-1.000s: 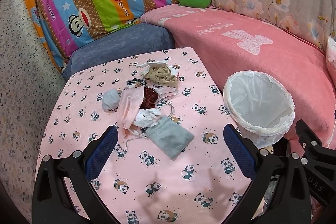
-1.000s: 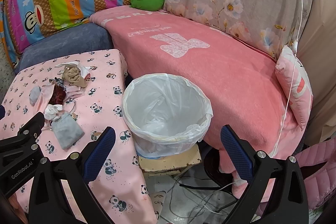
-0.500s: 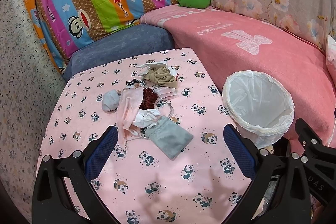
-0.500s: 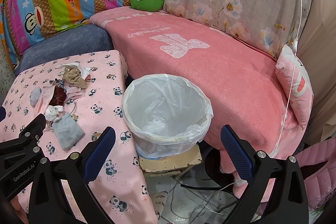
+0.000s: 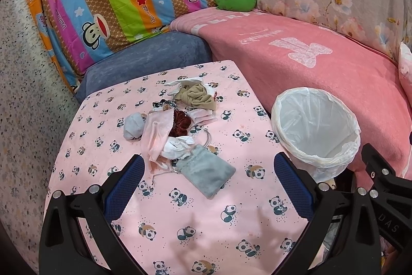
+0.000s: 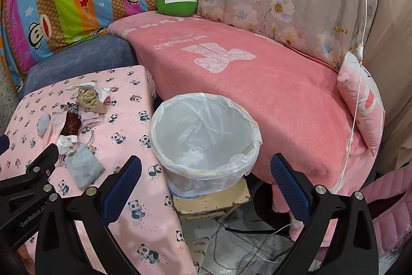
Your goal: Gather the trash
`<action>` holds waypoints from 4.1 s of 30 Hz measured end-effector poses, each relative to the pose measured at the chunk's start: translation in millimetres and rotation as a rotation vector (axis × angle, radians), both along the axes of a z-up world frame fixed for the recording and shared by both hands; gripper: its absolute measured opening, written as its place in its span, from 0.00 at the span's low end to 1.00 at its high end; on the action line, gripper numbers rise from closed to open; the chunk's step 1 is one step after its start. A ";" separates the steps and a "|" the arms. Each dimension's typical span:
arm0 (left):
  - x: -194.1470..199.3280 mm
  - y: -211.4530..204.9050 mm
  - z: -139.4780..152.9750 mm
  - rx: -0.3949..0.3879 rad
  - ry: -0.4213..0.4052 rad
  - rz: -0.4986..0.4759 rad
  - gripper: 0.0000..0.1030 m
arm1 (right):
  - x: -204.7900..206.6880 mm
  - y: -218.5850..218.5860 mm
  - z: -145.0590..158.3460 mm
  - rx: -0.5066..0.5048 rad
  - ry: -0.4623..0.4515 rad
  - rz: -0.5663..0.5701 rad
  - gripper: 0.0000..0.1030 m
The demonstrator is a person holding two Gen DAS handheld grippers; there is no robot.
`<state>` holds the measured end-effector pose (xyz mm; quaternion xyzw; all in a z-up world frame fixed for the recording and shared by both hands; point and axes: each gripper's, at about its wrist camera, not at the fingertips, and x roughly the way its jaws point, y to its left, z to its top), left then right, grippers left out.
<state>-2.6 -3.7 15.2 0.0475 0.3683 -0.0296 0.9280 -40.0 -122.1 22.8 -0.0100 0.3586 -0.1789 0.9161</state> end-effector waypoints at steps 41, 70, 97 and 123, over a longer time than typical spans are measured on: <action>74.8 116.1 -32.5 -0.053 -0.052 0.056 0.93 | 55.1 60.6 -26.5 0.121 -0.077 0.026 0.95; 143.0 155.1 -114.5 -0.303 0.243 -0.061 0.57 | 127.7 167.1 -163.3 0.288 0.284 0.300 0.44; 115.7 159.3 -63.1 -0.337 0.159 -0.126 0.08 | 108.3 154.5 -122.6 0.224 0.178 0.289 0.03; 108.1 112.8 -42.3 -0.350 0.184 -0.221 0.09 | 94.1 102.4 -74.2 0.278 0.049 0.238 0.03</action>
